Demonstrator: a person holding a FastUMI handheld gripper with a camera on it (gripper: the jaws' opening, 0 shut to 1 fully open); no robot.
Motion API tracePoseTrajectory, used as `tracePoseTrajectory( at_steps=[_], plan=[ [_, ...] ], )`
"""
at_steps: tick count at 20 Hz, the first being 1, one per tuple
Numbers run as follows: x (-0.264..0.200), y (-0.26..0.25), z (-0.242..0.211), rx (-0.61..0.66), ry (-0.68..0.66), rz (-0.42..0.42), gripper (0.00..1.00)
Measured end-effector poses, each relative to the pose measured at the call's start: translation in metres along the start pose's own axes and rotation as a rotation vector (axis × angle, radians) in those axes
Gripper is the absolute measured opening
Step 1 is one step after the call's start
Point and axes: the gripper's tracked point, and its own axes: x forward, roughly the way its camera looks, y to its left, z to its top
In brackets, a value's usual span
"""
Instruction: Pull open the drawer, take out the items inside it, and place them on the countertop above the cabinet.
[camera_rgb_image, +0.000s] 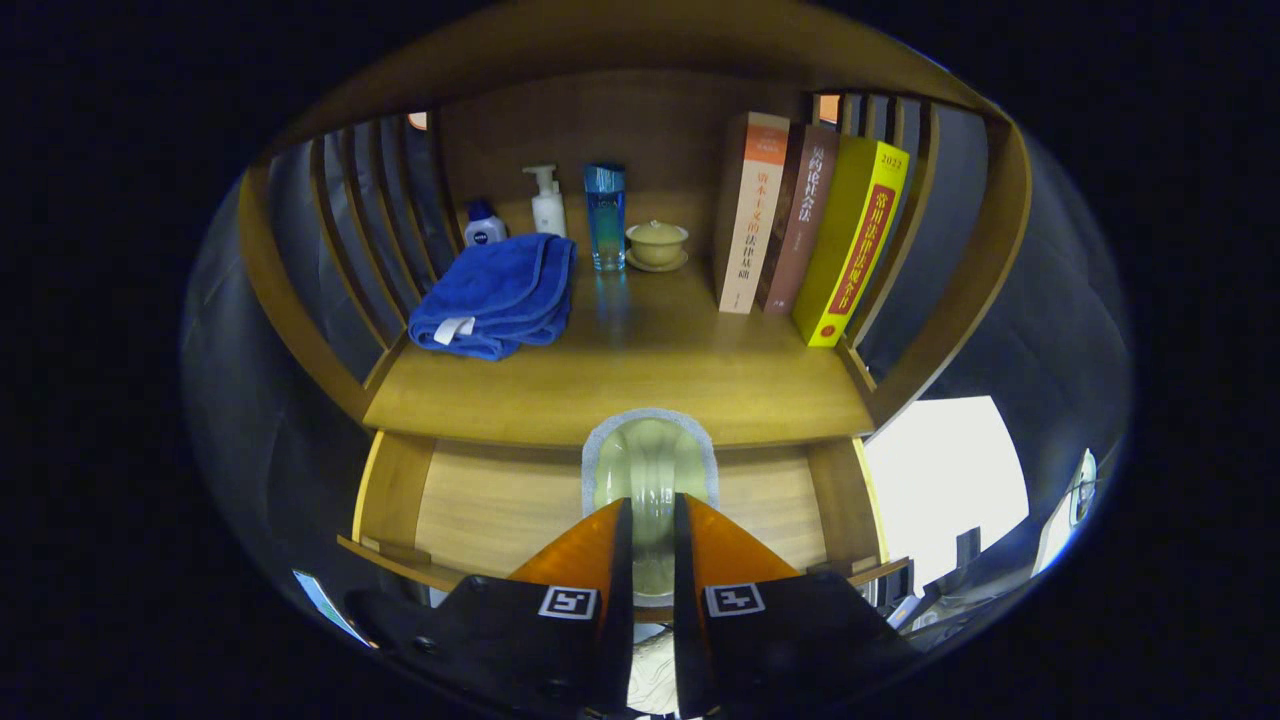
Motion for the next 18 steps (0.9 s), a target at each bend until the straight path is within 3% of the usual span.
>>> tracePoseTrajectory(
  at_steps=[9, 18],
  plan=[
    [0.032, 0.005, 0.053, -0.011, -0.021, -0.023, 0.26],
    [0.093, 0.001, 0.085, -0.031, -0.012, -0.060, 0.26]
  ],
)
